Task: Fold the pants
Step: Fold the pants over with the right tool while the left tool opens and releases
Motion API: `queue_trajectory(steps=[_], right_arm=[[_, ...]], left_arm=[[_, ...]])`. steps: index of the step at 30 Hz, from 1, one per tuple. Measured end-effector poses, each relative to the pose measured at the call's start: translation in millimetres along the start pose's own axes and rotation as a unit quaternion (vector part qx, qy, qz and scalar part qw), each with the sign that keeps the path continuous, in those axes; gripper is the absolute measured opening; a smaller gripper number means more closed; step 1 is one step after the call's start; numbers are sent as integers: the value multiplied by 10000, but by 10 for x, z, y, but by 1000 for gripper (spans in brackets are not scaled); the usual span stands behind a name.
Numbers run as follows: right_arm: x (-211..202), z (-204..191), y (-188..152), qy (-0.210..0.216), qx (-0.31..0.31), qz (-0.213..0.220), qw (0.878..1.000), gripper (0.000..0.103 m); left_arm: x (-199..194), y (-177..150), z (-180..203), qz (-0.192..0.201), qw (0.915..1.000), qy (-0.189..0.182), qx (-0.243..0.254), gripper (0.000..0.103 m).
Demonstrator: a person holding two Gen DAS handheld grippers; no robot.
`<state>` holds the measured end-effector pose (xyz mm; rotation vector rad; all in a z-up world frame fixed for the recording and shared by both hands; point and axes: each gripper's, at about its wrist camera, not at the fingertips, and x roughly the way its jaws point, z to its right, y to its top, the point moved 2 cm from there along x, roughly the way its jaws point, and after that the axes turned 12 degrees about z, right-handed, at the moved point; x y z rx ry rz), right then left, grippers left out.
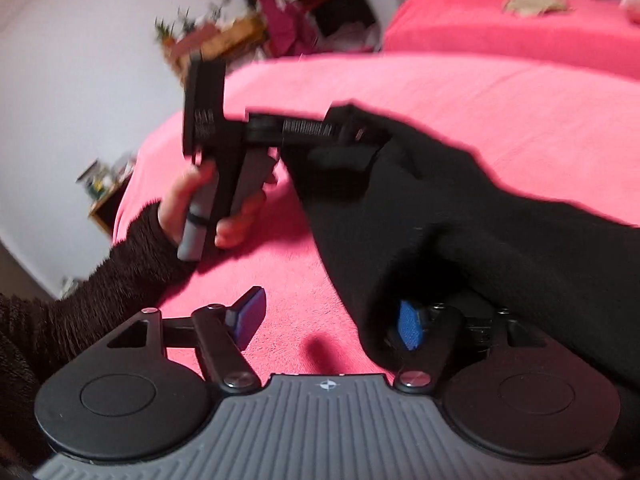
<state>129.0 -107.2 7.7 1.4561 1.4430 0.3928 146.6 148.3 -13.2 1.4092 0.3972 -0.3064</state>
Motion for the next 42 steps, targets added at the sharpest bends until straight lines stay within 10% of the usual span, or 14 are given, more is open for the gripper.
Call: queue_trajectory(steps=[4,8,12,16,22,26,30,35,39,42], right_arm=[[-595,104,-1,-457,232,602,9969,74],[-1487,478,-74,-2021,833,1372,9661,75],[-2373,1037,-195,-4386,1703,1823,8634,75],[-2961,1679,-295,-5215,2773,2180,7769,73],[-2999,2251,-230,-4857,3340,2752,7595,71],[-2734,2283,-77,-5262,2765,2503,7642,19],[-3061,2033,-30,-5165,2535,3365,7455,18],[-3061,2281,-250,-5455,3061,2805,7280,27],[-3187,1908,-177,-6414,2395,2878,6696,50],[-3002,1581,27,-6151,1320,2685,7295,50]], left_arm=[[-26,-25,-10,-19,9998,177,130,103],[-27,-37,-19,1,9997,203,143,103],[-26,-54,28,41,9992,292,264,103],[-36,-66,31,84,9991,322,246,103],[-39,-73,48,121,9987,412,284,103],[-44,-79,67,123,9977,570,338,103],[-40,-88,78,92,9973,628,368,103],[-21,-95,146,21,9957,692,608,103],[-77,-103,143,-56,9965,574,608,103],[-114,-116,137,-86,9968,537,593,103]])
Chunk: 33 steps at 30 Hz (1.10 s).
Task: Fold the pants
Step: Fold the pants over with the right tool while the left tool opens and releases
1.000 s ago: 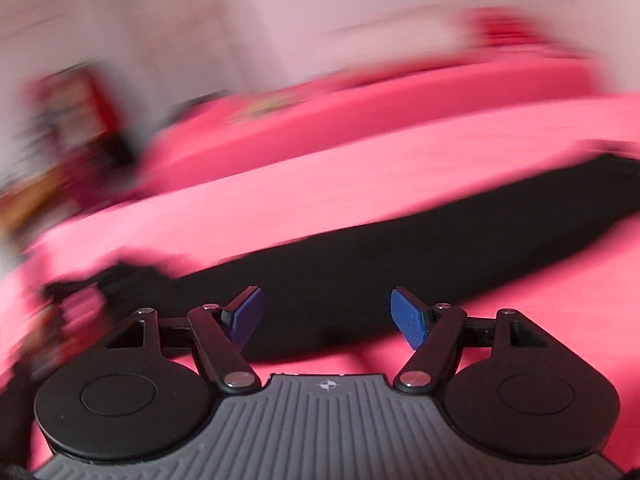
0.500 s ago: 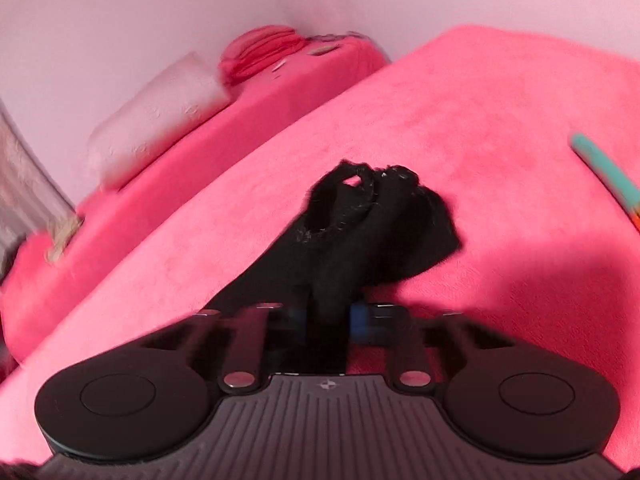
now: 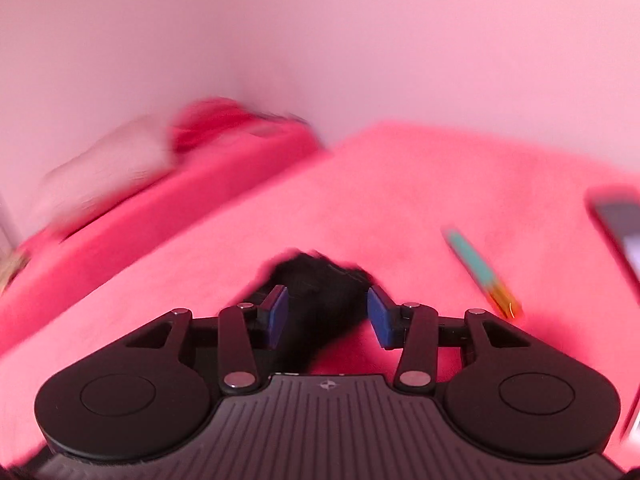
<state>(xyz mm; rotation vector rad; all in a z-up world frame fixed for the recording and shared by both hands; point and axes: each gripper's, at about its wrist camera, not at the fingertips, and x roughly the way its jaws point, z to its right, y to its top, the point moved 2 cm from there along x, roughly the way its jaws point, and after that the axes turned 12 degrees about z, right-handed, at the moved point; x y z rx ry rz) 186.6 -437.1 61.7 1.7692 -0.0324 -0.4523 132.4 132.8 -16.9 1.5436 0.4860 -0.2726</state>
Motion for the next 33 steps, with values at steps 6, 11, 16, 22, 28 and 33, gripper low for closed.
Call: queue_trajectory(steps=[6,11,16,22,28,33], right_arm=[[-399,-1167,-223,2526,-1115,-730,9584,57],[-875,-1935,-518,4460,-1034,-1568,8751,56],[-1086,-2654,-525,5331,-1523,-1500,8186,54],[-974,-3608,-624,5565,-2040,-1407,7930,56],[-995,-4342,-1142,5426,-2830,-1219,7814,56],[-864,-4673,-1589,5280,-3413,-1568,7616,30]], left_arm=[[-155,-29,103,123,9996,43,265,103],[-356,-10,0,206,9995,-256,41,103],[-443,52,-202,255,9994,-77,-215,103],[-254,-42,-439,-91,9971,-21,-756,103],[-269,-98,-561,-25,9927,-368,-1152,103],[-317,-127,-685,61,9886,-426,-1446,103]])
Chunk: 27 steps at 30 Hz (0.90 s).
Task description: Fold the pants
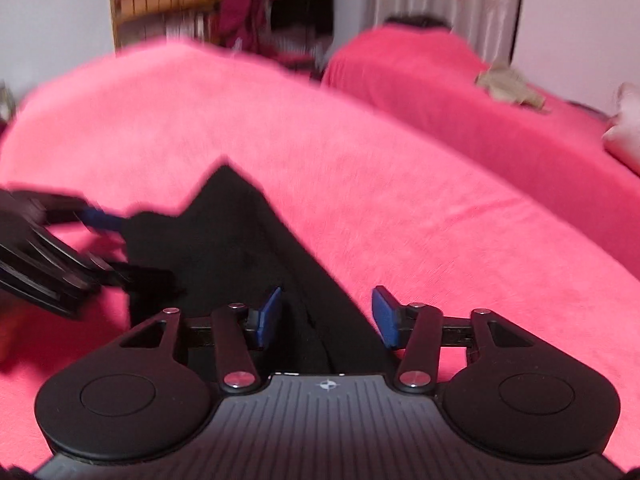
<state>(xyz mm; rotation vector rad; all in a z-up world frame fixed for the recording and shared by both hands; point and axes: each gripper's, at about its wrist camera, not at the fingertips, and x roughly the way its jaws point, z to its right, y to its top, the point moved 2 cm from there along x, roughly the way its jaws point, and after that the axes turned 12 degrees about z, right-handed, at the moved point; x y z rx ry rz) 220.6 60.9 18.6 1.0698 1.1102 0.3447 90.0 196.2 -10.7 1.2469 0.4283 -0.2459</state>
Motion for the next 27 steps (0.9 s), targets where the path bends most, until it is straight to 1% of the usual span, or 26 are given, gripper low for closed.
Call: queue_trajectory(steps=[1,2,3,4,5,6,7,8,10,11,12,13,14,15,16,17,18,19,20,23,25,27], right_arm=[[-48,-47,-28,97,-78,56,9999,17],[-150,-113,-32,145,-239,204,9994,15],[-295,-171,-17,348,-298,324,9984,15],[-473,-212,9,810,-191,434,9956,14],[-656,-257,33,1375,-104,544,9890,14],[-800,-316,40,1766,-201,616,9822,14],[-886,-369,33,1882,-389,672,9791,14],[-895,-391,15,1744,-534,659,9810,14],[-744,-320,-18,1194,-627,456,9898,14],[-635,-232,-29,849,-523,341,9944,14],[-539,-125,-43,657,-304,189,9972,14],[-446,-46,-53,621,-87,29,9980,15],[-386,-4,-59,661,22,-107,9978,18],[-352,-6,-53,699,-30,-209,9973,21],[-352,-33,-34,689,-210,-212,9972,27],[-354,-71,4,654,-425,-130,9969,44],[-343,-90,51,630,-564,-14,9964,56],[-312,-99,107,629,-615,72,9961,72],[-228,-86,183,660,-557,62,9962,73],[110,-117,355,874,-74,-215,9959,70],[331,-155,427,927,45,-352,9951,70],[558,-191,428,897,60,-560,9944,66]], left_arm=[[-31,5,-5,63,10000,12,21,103],[-70,9,-6,136,9999,27,71,103],[-111,17,-7,216,9997,31,133,103],[-156,26,0,301,9994,26,187,103],[-193,44,8,381,9990,12,223,103],[-223,55,13,443,9987,-15,250,103],[-241,66,19,486,9985,-39,263,103],[-243,72,22,506,9984,-51,261,103],[-219,59,41,463,9985,-30,301,103],[-199,47,48,419,9985,6,348,103],[-180,33,56,379,9985,40,386,103],[-160,22,65,339,9986,42,406,103],[-147,12,77,295,9987,12,424,103],[-134,6,87,268,9987,-16,444,103],[-120,2,97,247,9986,-23,460,103],[-103,-3,104,211,9986,-25,476,103],[-92,-14,103,165,9987,-28,491,103],[-81,-21,104,133,9987,-15,501,103],[-78,-30,104,121,9986,10,505,103],[-106,-19,67,157,9990,-5,423,103],[-129,-13,11,171,9994,-17,284,103],[-137,1,-53,172,9998,-30,106,103]])
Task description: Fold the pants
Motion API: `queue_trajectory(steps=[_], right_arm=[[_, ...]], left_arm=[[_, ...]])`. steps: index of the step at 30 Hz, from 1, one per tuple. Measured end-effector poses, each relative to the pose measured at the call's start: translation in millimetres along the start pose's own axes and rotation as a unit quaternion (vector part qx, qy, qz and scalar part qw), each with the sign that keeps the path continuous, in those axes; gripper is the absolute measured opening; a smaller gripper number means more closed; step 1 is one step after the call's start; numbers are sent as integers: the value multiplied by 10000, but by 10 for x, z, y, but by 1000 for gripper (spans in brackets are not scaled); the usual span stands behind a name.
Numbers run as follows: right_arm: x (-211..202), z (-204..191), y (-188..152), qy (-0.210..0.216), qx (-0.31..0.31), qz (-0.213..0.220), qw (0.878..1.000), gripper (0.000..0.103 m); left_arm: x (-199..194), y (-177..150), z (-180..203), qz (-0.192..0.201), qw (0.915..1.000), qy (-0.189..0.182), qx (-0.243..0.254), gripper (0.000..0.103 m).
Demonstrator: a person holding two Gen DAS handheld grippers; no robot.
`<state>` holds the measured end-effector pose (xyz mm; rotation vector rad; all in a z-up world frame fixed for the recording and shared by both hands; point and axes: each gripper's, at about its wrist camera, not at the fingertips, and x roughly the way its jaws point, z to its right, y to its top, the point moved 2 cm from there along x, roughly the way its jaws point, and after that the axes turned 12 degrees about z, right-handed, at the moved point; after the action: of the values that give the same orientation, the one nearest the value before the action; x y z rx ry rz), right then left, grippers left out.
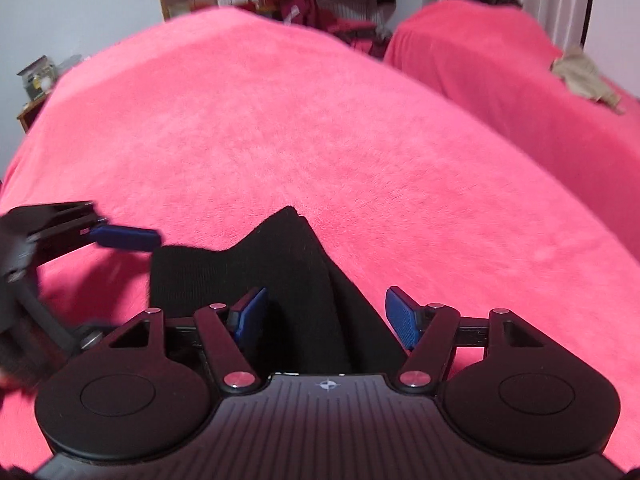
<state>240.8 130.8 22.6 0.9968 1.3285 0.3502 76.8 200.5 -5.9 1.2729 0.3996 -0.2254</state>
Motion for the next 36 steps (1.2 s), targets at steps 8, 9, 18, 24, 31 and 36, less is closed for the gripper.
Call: queue_trajectory(steps=[8,9,18,24,31,36], right_arm=[[-360,-515,126,9,-511,1188,9916,19],[-271,-564,93,-9,-603,1066,9925,19],[-1087,124,112,-173,1414,1649,9760,46],[-2437,794,-646,-565,3027,2655,9136,57],[-2292,730,-1729,84,4568,2517,8532,57],[-2387,1111,-2214,-645,5179,2458,8168,45]], left_arm=[[-36,48,-112,50,9994,29,-343,103],[-11,35,-74,-67,9997,179,-142,103],[-136,164,22,72,9991,419,61,103],[-136,393,258,140,9997,204,4,103],[348,381,959,-266,9987,-413,164,103],[623,-54,1045,-790,9947,-316,574,103]])
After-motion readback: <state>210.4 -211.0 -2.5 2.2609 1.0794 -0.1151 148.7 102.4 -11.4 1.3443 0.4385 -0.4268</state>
